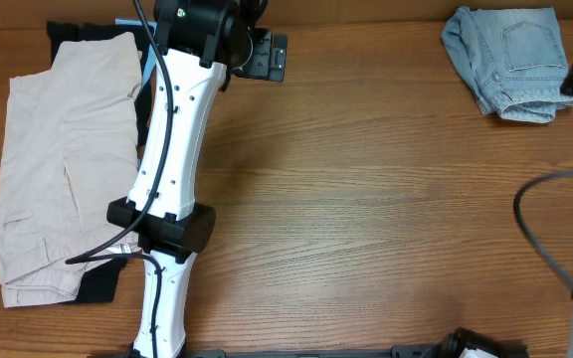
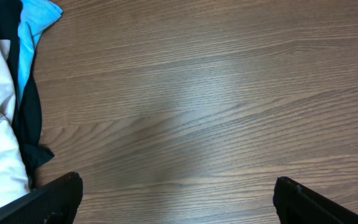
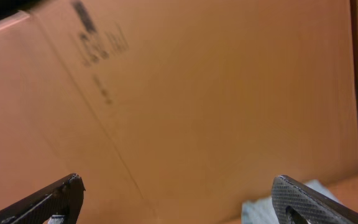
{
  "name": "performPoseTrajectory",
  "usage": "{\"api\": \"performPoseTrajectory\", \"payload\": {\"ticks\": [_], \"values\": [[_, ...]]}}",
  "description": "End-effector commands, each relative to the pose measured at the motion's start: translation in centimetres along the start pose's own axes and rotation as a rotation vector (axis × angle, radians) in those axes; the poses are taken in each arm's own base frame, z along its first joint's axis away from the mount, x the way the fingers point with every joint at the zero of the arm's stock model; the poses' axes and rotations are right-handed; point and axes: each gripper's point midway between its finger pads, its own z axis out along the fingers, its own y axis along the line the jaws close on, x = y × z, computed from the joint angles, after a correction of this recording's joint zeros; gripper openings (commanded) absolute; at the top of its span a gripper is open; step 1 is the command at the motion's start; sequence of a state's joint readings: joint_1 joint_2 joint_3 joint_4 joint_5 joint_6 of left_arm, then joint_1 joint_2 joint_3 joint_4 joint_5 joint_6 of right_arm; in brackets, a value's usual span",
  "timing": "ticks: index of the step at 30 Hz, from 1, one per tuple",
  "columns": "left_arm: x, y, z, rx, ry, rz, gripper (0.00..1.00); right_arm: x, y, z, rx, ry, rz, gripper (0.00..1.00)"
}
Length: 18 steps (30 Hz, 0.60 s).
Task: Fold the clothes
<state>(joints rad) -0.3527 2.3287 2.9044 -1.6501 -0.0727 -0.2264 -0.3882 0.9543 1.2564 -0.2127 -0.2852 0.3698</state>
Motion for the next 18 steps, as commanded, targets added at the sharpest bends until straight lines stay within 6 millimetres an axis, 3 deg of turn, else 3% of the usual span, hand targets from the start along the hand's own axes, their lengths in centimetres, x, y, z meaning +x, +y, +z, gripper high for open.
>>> {"api": "performPoseTrajectory", "payload": {"ticks": [1,6,10,13,18], "values": [[-0.1,0.3,0.1,-0.016,-0.005,0.019,1.0,-0.9,1.0,-1.5,-0.016,-0.03,-0.04,1.0],[-0.1,0.3,0.1,-0.016,-0.005,0.019,1.0,-2.0,2.0,-2.9,-0.033,-0.067,-0.053,1.0],[-0.1,0.3,0.1,-0.016,-0.005,0.019,1.0,-1.3,1.7,-2.6,-0.026,-0.04,-0.037,1.0],[-0.1,0.3,0.1,-0.016,-0.005,0.019,1.0,-1.9,1.8,-2.3,-0.041,-0.063,0.03,1.0],[-0.1,0.3,0.1,-0.016,-0.005,0.019,1.0,-0.9,1.9,-1.8,-0.021,-0.061,-0.044,1.0]]}}
